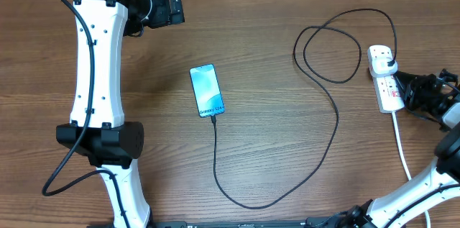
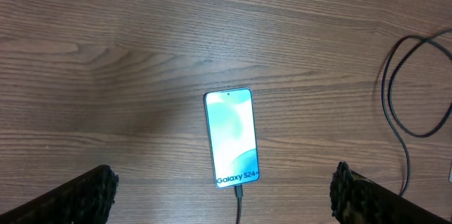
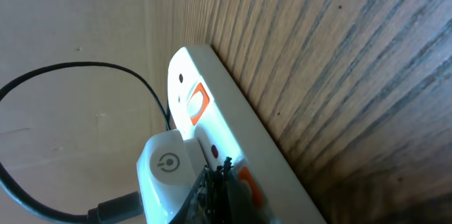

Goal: Plug charger to phone and switch on socket

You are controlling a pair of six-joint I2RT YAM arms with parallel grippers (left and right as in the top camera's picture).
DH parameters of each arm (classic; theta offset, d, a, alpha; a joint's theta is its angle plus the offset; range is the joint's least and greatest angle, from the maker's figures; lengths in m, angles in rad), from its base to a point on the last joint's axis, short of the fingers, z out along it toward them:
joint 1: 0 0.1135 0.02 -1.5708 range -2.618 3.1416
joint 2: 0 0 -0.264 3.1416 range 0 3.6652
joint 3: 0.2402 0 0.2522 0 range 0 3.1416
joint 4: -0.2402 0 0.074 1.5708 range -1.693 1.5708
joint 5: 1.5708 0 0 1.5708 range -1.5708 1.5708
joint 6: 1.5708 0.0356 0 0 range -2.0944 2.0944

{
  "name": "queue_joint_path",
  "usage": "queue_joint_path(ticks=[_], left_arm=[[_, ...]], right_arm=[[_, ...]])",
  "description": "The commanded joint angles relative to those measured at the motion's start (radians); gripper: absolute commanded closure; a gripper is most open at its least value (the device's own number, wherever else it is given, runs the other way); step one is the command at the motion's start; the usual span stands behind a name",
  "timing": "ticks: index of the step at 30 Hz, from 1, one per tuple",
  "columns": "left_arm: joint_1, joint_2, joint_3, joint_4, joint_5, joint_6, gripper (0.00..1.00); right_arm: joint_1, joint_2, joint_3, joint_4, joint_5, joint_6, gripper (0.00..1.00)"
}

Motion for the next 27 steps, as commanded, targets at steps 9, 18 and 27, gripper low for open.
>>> queue_joint_path(ticks=[9,18,27], left_arm=[[-0.001,-0.021,0.019,-0.002,-0.009,0.007,0.00],[-0.001,-0.021,0.019,-0.002,-0.009,0.007,0.00],[-0.001,-0.021,0.019,-0.002,-0.009,0.007,0.00]], right_arm=[[0.045,0.029,-0.019,-0.076,0.058,-0.048,0.96],[0.045,0.029,-0.019,-0.087,0.031,-0.067,0.96],[0.064,0.029,-0.019,-0.105,0.068,-0.147,0.96]])
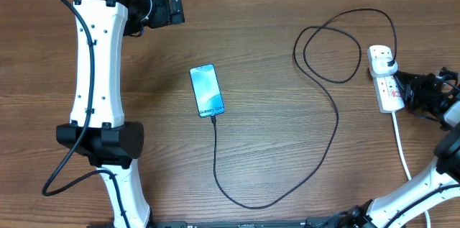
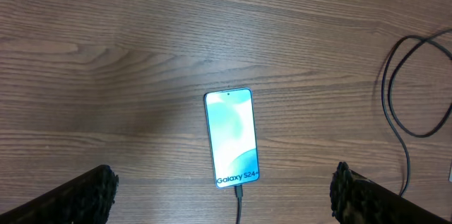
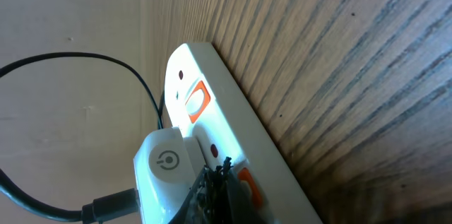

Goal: Plug charger to phone and switch on socket

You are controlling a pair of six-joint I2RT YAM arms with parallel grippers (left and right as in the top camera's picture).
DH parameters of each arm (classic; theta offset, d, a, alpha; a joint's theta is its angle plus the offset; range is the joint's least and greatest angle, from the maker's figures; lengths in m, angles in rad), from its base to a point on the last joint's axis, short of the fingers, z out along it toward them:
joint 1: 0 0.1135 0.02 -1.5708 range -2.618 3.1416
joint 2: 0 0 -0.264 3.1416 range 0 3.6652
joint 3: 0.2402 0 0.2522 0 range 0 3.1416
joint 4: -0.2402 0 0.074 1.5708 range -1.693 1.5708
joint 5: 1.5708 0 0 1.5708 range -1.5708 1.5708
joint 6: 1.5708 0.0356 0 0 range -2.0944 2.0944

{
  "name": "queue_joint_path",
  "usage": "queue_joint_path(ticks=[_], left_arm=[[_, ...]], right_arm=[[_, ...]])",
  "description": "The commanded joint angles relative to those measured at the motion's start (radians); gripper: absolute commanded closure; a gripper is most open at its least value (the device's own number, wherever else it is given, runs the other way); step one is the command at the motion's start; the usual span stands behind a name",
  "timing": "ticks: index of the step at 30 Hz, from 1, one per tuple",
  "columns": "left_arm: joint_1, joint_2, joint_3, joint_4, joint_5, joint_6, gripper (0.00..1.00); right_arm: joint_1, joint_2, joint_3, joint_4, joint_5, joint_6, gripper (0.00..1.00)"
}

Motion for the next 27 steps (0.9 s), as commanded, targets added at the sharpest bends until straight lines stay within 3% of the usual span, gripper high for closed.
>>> queue_joint_path(ticks=[1,15,27], left_arm=[[-0.001,-0.021,0.019,-0.002,-0.009,0.007,0.00],[-0.001,-0.021,0.019,-0.002,-0.009,0.007,0.00],[-0.001,-0.021,0.019,-0.002,-0.009,0.007,0.00]], right_arm=[[0.063,0.029,-0.037,-0.055,0.076,-0.072,0.96],[0.064,0.029,-0.036,-0.122,0.149,-0.195,0.96],[0.068,0.029,-0.035,-0.099,0.064,-0.265,0.96]])
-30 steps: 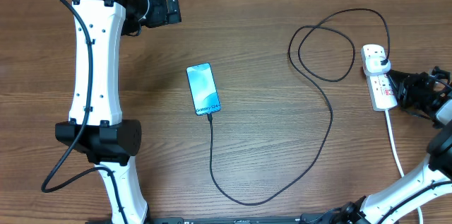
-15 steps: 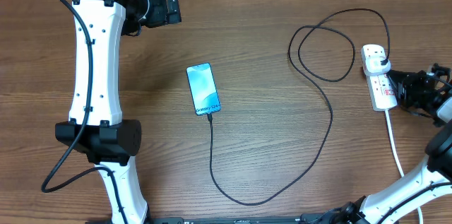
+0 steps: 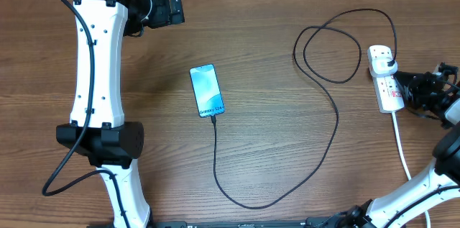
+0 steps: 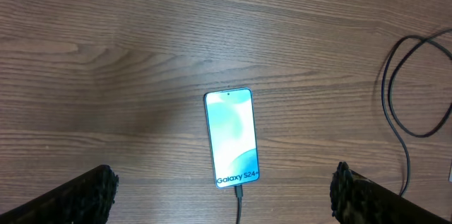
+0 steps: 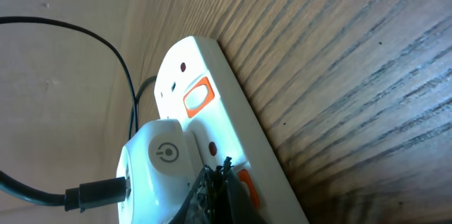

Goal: Plug charger to phone and switch on socket

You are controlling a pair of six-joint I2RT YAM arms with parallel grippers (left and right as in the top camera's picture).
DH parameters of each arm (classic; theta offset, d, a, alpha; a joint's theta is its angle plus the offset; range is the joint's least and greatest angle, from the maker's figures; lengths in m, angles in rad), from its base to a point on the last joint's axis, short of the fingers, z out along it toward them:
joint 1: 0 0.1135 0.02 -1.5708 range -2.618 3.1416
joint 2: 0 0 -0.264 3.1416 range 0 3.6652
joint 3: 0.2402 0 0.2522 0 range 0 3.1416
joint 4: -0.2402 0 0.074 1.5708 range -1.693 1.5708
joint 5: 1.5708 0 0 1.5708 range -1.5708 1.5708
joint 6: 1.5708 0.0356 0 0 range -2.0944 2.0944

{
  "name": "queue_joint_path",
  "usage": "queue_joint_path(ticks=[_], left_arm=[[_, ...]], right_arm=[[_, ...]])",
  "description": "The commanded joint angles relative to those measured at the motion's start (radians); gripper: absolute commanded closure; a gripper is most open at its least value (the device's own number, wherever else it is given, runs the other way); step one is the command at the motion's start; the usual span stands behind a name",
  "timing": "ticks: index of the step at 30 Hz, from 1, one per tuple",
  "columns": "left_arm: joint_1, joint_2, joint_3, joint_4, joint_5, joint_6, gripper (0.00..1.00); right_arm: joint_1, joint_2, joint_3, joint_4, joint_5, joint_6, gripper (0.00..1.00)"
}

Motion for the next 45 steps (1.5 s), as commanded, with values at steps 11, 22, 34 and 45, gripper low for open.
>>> queue_joint_path(ticks=[11,22,34,45], left_arm=[[-0.001,-0.021,0.019,-0.002,-0.009,0.007,0.00],[-0.001,-0.021,0.019,-0.002,-0.009,0.007,0.00],[-0.001,-0.021,0.019,-0.002,-0.009,0.007,0.00],[-0.001,-0.021,0.019,-0.002,-0.009,0.007,0.01]], right_arm=[[0.060,0.049,-0.053,-0.042,0.017,-0.064,0.96],[0.108,0.049,-0.053,-0.068,0.113,-0.002,0.96],[0.085,0.048,-0.036,-0.061,0.016,0.184,0.96],[-0.072,-0.041,0.003,-0.083,-0.167,0.304,0.96]])
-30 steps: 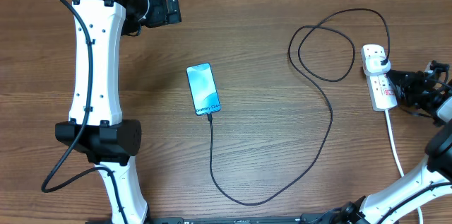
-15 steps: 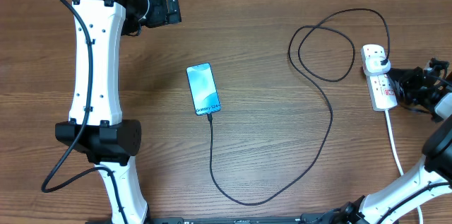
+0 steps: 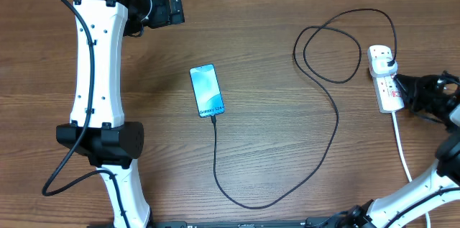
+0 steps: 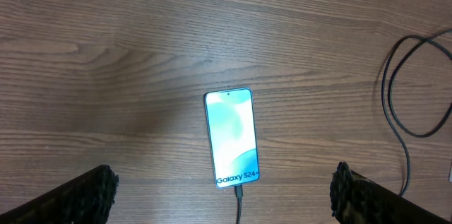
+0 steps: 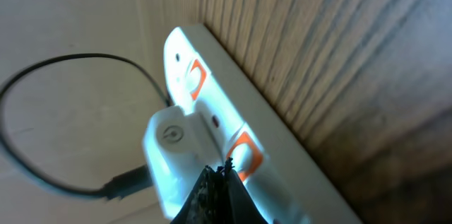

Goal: Plug charger to phone and switch on socket

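Observation:
The phone lies screen up and lit at mid table, also in the left wrist view as the phone. The black charger cable is plugged into its bottom end. It loops right to the white charger in the white power strip. My right gripper is shut, its tip just left of the strip's nearer orange switch. A second orange switch sits further along. My left gripper hangs open high above the phone, holding nothing.
The strip's white lead runs toward the table's front right. The cable's big loop lies at the back right. Bare wood surrounds the phone.
My right gripper has shifted slightly at the strip. More of the nearer orange switch now shows beside its tip, and the view has tilted. Phone, cable and left arm are unchanged.
Throughout, the phone lay lit with the cable plugged in and my left gripper hung open above it. My shut right gripper stayed with its tip at the strip's nearer orange switch beside the charger, changing angle a little each time.

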You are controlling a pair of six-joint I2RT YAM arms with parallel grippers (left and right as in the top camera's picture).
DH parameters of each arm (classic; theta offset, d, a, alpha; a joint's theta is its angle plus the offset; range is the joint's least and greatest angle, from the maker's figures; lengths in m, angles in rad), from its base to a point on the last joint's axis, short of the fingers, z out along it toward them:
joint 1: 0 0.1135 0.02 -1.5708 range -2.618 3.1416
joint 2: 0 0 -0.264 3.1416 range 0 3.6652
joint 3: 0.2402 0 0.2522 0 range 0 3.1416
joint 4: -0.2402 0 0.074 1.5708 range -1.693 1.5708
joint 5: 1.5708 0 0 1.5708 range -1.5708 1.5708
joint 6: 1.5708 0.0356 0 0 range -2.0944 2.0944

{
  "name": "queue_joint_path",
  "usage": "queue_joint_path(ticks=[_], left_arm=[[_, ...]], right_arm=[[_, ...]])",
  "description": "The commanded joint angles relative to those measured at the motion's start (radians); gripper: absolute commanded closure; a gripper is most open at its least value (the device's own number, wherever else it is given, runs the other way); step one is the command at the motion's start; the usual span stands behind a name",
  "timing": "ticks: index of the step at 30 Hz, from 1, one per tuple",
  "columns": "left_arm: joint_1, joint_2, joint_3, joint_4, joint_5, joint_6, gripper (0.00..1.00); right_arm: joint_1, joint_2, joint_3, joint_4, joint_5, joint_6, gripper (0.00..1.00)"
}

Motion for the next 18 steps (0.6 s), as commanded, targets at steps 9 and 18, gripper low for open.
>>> queue_joint_path(ticks=[9,18], left_arm=[[-0.001,-0.021,0.019,-0.002,-0.009,0.007,0.00],[-0.001,-0.021,0.019,-0.002,-0.009,0.007,0.00]], right_arm=[[-0.031,-0.042,-0.008,0.006,-0.017,0.126,0.96],[0.010,-0.061,0.124,-0.119,-0.013,0.005,0.96]])
